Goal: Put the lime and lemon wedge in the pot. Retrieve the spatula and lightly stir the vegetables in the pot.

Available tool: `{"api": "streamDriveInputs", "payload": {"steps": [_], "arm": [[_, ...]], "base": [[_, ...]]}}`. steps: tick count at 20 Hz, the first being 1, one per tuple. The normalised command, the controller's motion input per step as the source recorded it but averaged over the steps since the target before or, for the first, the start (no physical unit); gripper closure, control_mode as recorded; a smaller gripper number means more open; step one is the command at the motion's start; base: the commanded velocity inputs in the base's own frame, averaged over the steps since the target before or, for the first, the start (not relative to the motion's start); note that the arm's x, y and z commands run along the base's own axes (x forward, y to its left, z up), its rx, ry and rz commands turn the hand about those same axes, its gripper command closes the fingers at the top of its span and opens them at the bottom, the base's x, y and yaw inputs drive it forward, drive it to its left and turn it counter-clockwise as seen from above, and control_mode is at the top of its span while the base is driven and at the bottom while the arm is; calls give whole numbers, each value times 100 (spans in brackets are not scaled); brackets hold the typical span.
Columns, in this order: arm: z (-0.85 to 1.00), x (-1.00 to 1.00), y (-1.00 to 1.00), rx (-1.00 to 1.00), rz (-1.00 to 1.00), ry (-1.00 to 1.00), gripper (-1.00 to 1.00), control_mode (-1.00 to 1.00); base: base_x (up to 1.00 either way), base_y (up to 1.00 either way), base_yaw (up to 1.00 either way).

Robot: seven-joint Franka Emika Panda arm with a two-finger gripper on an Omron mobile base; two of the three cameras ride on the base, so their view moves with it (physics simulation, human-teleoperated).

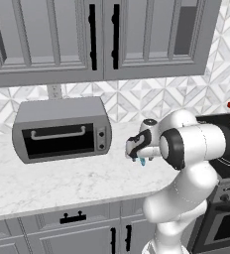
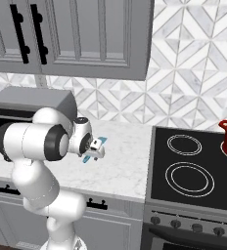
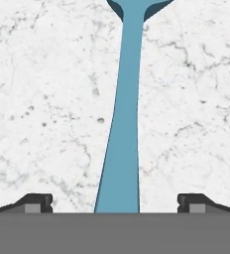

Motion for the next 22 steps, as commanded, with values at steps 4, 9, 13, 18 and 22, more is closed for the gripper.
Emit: {"api": "streamDriveInputs", "payload": {"steps": [4,9,13,18,22], "arm": [[0,0,0,0,0,0,100,-100],[0,0,0,0,0,0,100,-100],[0,0,0,0,0,0,100,-100],[-1,-1,0,0,0,0,100,-100],[29,-32,-17,4,3,-1,100,-100]], "base": [[0,0,0],[0,0,0],[0,0,0],[0,0,0],[0,0,0]]}}
